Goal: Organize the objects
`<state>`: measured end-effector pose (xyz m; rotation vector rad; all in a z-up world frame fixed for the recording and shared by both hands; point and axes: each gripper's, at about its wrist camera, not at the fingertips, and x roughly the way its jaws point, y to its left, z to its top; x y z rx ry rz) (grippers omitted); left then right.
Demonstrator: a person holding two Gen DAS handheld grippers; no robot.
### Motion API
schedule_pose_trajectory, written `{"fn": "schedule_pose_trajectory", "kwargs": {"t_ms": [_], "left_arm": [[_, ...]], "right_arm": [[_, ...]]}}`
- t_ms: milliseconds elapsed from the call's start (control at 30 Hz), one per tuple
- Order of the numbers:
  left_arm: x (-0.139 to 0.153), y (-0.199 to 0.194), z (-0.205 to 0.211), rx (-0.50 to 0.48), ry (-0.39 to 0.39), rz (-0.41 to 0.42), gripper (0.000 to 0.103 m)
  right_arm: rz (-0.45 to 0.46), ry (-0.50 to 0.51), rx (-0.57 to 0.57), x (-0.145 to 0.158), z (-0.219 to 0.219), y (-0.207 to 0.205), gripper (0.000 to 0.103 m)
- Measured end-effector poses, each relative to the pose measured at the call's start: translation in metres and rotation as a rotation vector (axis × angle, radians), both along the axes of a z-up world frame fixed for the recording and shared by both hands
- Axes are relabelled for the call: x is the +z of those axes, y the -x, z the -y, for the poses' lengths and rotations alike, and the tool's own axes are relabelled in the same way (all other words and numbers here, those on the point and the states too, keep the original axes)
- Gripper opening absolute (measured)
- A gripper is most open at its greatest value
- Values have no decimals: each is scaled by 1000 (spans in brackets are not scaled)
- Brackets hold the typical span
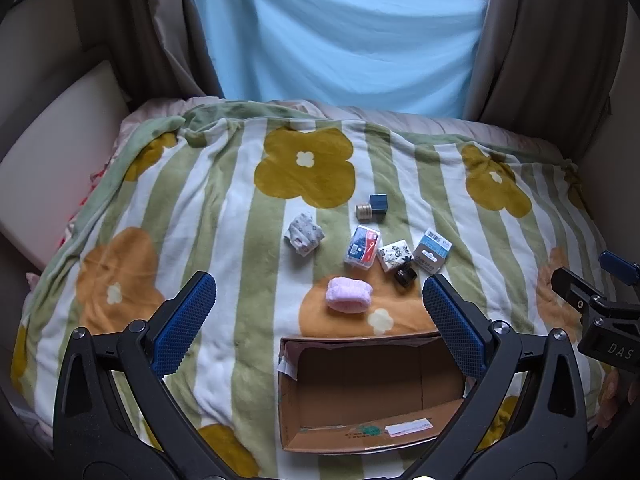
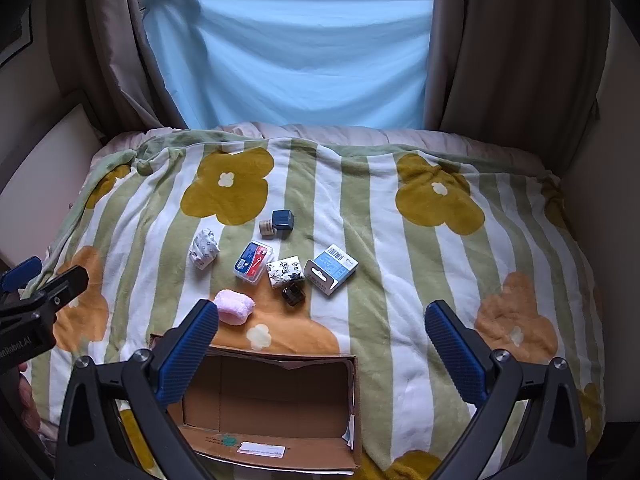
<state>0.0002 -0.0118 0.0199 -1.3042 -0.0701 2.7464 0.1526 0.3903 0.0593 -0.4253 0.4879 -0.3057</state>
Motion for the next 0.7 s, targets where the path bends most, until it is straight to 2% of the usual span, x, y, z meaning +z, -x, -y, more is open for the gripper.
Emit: {"fn": "schedule_pose_trajectory", "kwargs": {"t_ms": [33,167,300,700], "left_arm": [[0,0,0,0,2,0,103],[0,2,0,-8,-2,-2,103],[1,6,0,-33,-44,-1,103],[4,3,4,-38,-88,-46,103]], "right_arm": [[-5,6,-88,-1,3,-10,102],[4,14,-86,-3,2,-9,102],[6,13,-98,-4,3,-9,102],[-16,-1,-128,-7,3,-9,102]]}}
